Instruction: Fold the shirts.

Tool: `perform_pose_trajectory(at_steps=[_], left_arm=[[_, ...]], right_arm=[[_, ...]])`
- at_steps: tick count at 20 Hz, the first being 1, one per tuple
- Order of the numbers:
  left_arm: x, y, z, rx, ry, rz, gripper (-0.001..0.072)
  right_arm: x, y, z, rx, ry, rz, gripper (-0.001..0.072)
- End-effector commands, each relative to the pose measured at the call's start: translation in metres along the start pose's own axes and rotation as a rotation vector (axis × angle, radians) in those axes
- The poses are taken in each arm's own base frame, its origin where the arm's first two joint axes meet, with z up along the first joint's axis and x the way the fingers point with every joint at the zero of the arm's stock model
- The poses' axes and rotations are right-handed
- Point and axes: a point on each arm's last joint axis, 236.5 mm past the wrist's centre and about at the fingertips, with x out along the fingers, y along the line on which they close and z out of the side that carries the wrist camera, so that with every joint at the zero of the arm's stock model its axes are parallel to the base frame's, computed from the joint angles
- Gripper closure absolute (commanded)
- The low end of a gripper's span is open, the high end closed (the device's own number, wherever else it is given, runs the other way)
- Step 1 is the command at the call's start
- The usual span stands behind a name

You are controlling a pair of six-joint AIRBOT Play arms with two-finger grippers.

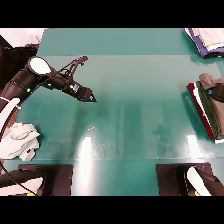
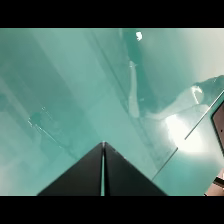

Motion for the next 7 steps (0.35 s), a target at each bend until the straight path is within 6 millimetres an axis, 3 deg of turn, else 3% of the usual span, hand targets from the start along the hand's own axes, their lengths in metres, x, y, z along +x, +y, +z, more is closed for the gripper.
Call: perform_pose_trajectory(at_steps=[1,4,7], left_arm=[[0.000,-0.001,0.000,-0.002,0.000,-0.002,0.0685],[0.000,-0.001,0.000,-0.002,0.000,-0.002,0.0685],[0.000,-0.001,0.000,-0.002,0.000,-0.002,0.0685]], right_arm=[[0.017,0.065,-0.013,-0.154,0.036,0.126,0.0698],[0.021,0.089,-0.017,-0.208,0.031,0.169,0.0697],[0.021,0.095,-0.020,-0.219,0.040,0.183,0.0698]])
